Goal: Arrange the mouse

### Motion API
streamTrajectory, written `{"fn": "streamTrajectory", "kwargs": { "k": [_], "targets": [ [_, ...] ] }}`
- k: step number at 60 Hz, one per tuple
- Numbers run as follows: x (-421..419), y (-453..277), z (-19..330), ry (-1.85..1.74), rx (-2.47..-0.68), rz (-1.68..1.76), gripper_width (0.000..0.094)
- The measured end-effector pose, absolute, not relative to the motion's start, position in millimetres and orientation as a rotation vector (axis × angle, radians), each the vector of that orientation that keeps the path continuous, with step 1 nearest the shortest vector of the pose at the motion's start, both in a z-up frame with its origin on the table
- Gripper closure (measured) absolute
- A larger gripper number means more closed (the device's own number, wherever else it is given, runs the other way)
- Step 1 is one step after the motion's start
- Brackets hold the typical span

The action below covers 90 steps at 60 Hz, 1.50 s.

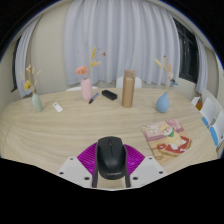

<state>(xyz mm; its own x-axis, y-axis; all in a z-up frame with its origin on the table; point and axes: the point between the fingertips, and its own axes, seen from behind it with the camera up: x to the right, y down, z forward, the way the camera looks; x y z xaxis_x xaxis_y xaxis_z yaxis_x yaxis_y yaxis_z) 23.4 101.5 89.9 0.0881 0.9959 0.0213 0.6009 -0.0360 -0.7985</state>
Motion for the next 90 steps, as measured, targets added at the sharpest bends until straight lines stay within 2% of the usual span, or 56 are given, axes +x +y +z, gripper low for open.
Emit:
{"fn": "streamTrajectory", "kwargs": {
  "k": [5, 9, 17, 22, 28, 35, 42, 52, 53, 55, 57, 60, 76, 90],
  "targets": [
    [6, 152, 131, -1.507, -1.723, 0.767, 0.0567],
    [-12, 194, 152, -1.456, -1.729, 0.773, 0.0566],
    [-40, 285, 152, -1.416, -1.734, 0.733, 0.0567],
    [-50, 332, 126, -1.441, -1.753, 0.696, 0.0569],
    [-55, 367, 78, -1.491, -1.784, 0.666, 0.0568],
    [-51, 392, 24, -1.546, -1.825, 0.634, 0.0568],
    [-45, 401, -7, -1.578, -1.847, 0.631, 0.0565],
    [-47, 403, -9, -1.576, -1.83, 0.67, 0.0391],
    [-46, 403, -9, -1.578, -1.832, 0.668, 0.0356],
    [-45, 405, -8, -1.577, -1.837, 0.658, 0.0226],
    [-43, 406, -3, -1.571, -1.835, 0.654, 0.0051],
    [-39, 405, 9, -1.561, -1.83, 0.66, 0.0102],
    [47, 342, 118, -1.566, -1.757, 0.715, 0.0082],
    [148, 277, 174, -1.565, -1.77, 0.72, 0.0086]
  ]
}}
